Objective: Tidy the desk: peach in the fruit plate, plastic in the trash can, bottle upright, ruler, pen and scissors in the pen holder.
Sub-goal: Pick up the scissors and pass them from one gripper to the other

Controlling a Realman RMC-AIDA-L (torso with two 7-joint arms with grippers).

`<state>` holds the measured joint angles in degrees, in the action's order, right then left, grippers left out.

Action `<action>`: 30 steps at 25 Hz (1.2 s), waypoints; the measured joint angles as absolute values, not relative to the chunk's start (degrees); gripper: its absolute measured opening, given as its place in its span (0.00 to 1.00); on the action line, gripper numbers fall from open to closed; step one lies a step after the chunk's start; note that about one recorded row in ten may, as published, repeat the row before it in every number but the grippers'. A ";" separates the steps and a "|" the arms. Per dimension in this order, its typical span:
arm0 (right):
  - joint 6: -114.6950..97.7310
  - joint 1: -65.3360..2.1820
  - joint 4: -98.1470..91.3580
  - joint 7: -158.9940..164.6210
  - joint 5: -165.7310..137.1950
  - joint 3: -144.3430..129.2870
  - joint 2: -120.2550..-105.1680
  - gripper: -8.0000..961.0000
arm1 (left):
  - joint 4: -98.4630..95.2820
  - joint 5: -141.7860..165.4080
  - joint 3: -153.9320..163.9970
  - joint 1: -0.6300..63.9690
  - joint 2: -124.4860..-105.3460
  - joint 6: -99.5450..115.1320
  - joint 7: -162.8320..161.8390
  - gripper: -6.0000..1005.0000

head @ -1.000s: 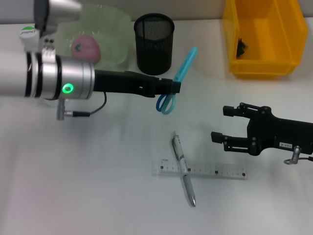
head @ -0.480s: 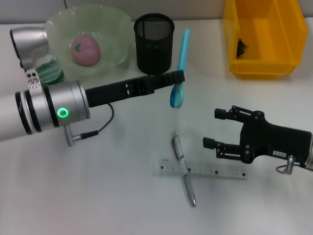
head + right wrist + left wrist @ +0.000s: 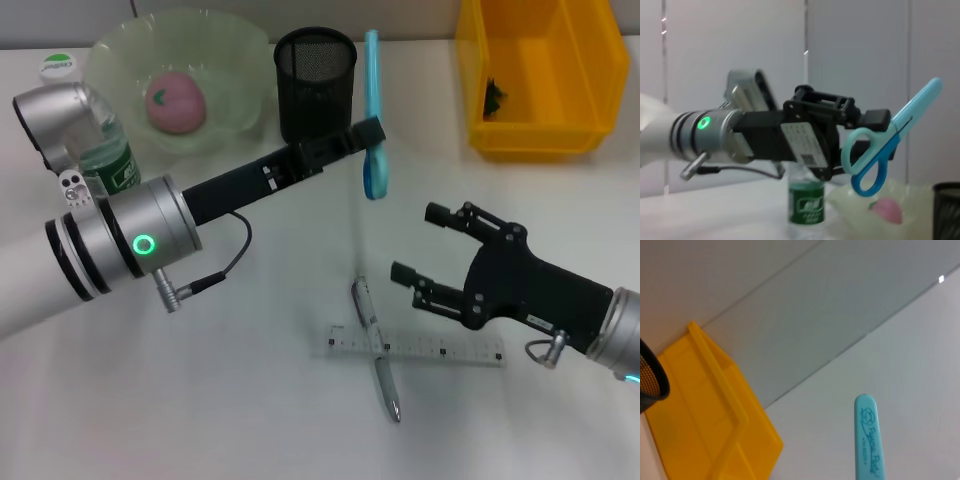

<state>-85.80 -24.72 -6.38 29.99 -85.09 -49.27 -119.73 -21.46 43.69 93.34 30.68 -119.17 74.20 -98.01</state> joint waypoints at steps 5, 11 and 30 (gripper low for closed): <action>-87.88 -25.75 1.76 18.83 -77.90 -49.07 -119.98 0.83 | -22.04 29.97 103.46 30.14 -119.17 70.41 -96.29 0.27; -89.64 -26.57 6.30 14.20 -75.20 -46.44 -120.00 0.83 | -23.13 15.35 113.92 29.63 -119.17 66.52 -93.77 0.27; -89.09 -30.34 15.35 2.89 -75.92 -34.89 -119.96 0.83 | -33.06 -12.68 132.04 27.91 -119.17 53.25 -83.97 0.27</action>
<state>-89.09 -30.34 15.35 2.89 -75.92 -34.89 -119.96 -33.06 -12.68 132.04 27.91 -119.17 53.25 -83.97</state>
